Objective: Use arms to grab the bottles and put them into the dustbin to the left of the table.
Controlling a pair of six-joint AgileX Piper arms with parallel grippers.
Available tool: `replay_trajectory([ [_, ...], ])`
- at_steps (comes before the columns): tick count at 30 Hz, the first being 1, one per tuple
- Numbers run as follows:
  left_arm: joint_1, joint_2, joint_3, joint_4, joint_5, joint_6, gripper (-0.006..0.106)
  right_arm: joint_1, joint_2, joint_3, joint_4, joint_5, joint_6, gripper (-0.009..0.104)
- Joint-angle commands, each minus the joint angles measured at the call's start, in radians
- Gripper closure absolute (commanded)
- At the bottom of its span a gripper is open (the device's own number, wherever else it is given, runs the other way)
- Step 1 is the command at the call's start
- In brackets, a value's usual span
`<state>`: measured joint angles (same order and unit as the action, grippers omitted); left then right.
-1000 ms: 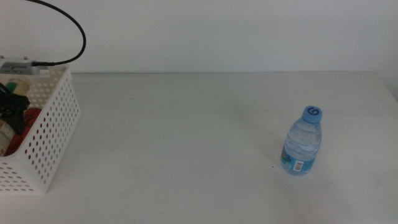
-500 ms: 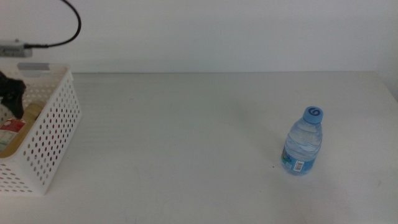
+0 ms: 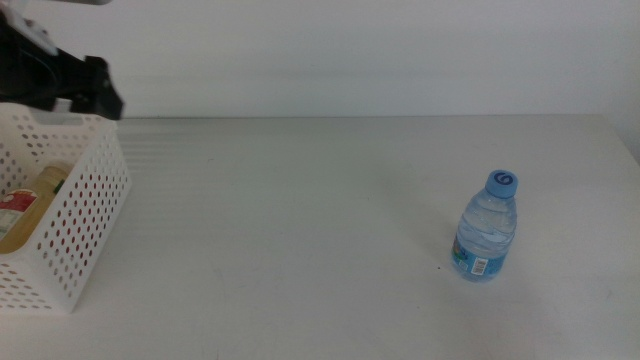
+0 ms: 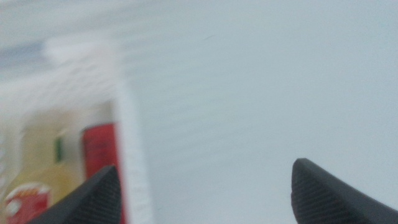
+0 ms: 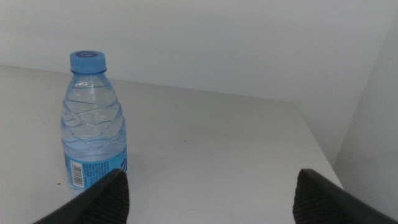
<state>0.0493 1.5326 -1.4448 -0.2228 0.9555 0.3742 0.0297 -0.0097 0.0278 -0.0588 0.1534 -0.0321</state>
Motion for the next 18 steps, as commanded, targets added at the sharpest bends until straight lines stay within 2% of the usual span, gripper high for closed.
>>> replay_trajectory([
  [1, -0.045, -0.128, 0.053, -0.091, -0.116, 0.073, 0.010, -0.005, -0.027, -0.008, -0.014, -0.078, -0.010, 0.011],
  [8, -0.168, -0.391, 0.296, -0.252, -0.277, 0.209, 0.010, -0.005, -0.027, -0.008, -0.014, -0.078, -0.010, 0.011],
  [18, -0.197, -0.630, 0.442, -0.300, -0.278, 0.205, 0.010, -0.005, -0.027, -0.008, -0.014, -0.078, -0.010, 0.011],
])
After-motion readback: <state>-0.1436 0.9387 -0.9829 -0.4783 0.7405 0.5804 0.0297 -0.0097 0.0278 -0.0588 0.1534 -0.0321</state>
